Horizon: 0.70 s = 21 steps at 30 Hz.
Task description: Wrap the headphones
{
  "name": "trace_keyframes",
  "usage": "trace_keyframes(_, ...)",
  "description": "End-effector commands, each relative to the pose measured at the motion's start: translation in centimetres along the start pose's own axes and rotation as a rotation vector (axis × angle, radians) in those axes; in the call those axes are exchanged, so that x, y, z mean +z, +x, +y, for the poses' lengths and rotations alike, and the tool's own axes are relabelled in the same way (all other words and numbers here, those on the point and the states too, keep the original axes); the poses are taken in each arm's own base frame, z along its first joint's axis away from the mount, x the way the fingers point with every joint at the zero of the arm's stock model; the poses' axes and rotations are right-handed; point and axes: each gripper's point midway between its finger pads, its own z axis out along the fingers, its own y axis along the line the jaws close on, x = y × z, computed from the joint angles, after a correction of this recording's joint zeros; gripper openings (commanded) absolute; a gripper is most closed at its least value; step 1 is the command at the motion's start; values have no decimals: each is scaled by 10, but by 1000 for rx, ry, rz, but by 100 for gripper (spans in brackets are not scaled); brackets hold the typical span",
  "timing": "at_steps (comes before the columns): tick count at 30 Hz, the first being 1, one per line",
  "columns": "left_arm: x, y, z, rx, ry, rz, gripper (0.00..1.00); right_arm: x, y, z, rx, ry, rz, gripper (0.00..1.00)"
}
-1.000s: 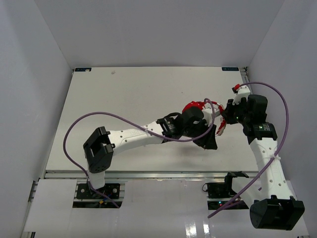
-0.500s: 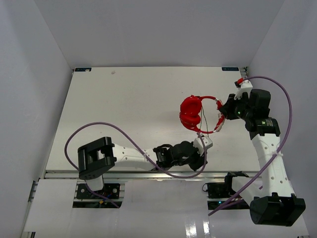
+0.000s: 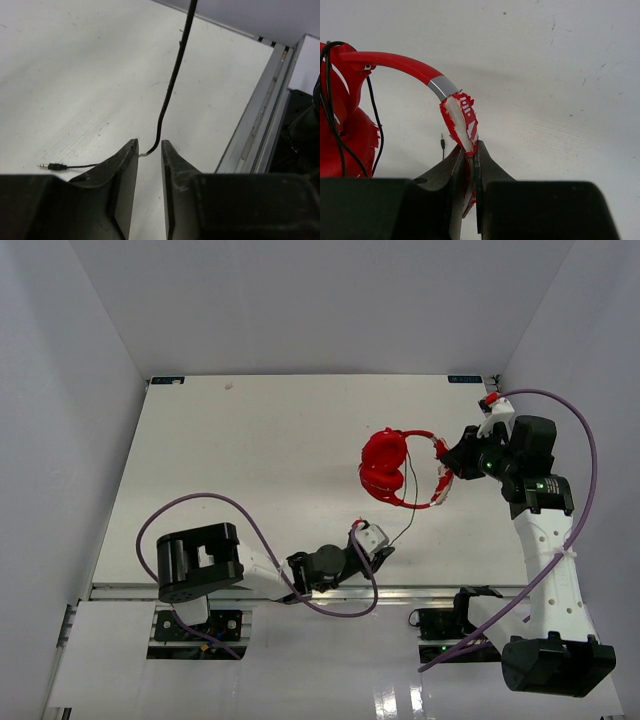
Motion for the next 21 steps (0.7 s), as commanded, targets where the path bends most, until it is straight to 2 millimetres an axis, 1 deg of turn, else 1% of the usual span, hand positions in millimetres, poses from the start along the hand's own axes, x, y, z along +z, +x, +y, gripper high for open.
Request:
trace_keyframes(1, 3, -35, 7, 7, -47, -176, 40, -16, -30, 26, 1, -99, -84, 8)
trace_keyframes(3, 4, -33, 8, 25, -51, -191, 46, -18, -30, 28, -4, -107, -82, 8)
trace_keyframes(4, 4, -33, 8, 28, -50, -191, 46, -19, -30, 29, -4, -108, -83, 8)
trace_keyframes(5, 7, -29, 8, 50, -49, -195, 49, -20, -30, 32, -4, -118, -82, 8)
trace_keyframes(7, 9, -29, 6, 69, -41, -205, 52, -22, -28, 35, -4, -130, -82, 8)
trace_keyframes(9, 13, -17, 7, 83, -47, -180, 53, -24, -29, 37, -3, -138, -83, 8)
trace_keyframes(15, 11, 1, 19, 82, -101, -159, 53, -29, -33, 45, -12, -167, -90, 8)
trace_keyframes(16, 10, 7, 21, 84, -106, -150, 54, -30, -33, 45, -9, -172, -88, 8)
trace_keyframes(18, 9, 8, 25, 74, -120, -158, 54, -31, -33, 48, -9, -183, -87, 8)
trace_keyframes(21, 13, 11, 30, 58, -135, -159, 50, -33, -31, 51, -10, -197, -86, 8)
